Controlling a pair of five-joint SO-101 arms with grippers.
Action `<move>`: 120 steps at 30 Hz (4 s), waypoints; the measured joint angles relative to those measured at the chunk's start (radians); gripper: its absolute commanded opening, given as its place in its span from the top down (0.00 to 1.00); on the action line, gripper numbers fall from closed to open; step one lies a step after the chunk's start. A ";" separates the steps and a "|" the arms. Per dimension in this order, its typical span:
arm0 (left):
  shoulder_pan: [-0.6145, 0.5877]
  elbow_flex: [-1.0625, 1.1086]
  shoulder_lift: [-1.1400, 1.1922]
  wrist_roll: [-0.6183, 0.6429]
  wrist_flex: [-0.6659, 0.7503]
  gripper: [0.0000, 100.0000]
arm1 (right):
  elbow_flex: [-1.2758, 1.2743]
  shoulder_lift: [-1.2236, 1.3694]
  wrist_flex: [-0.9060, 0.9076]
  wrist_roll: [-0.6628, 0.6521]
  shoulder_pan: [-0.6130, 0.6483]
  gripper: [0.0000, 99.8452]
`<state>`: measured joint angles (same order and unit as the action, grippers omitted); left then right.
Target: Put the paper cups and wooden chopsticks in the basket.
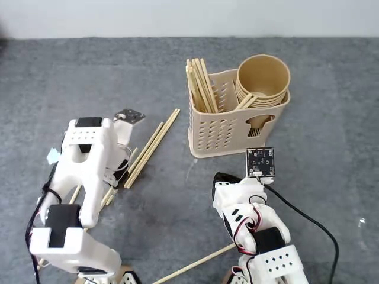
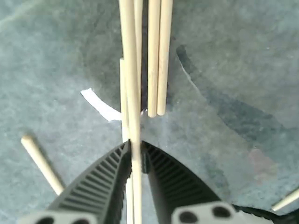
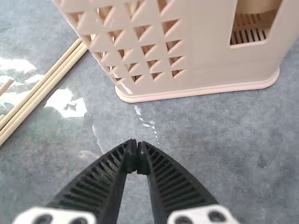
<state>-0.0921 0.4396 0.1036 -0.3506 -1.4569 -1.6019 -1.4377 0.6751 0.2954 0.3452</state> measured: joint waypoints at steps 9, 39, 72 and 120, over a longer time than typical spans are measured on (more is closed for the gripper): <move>0.000 0.066 0.000 -0.005 0.117 0.85 | 0.000 0.000 0.000 0.000 0.000 0.99; 0.012 -0.069 0.186 -0.008 0.071 0.99 | 0.000 0.000 0.000 0.000 0.000 0.99; -0.077 -0.063 -0.058 -0.086 0.002 0.99 | 0.000 0.000 0.000 0.000 0.000 0.99; -0.176 -0.161 0.190 -0.201 0.109 0.81 | 0.000 0.000 0.000 0.000 0.000 0.99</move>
<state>-0.2685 0.2785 0.2938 -0.5516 -1.3479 -1.6019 -1.4377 0.6751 0.2954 0.3452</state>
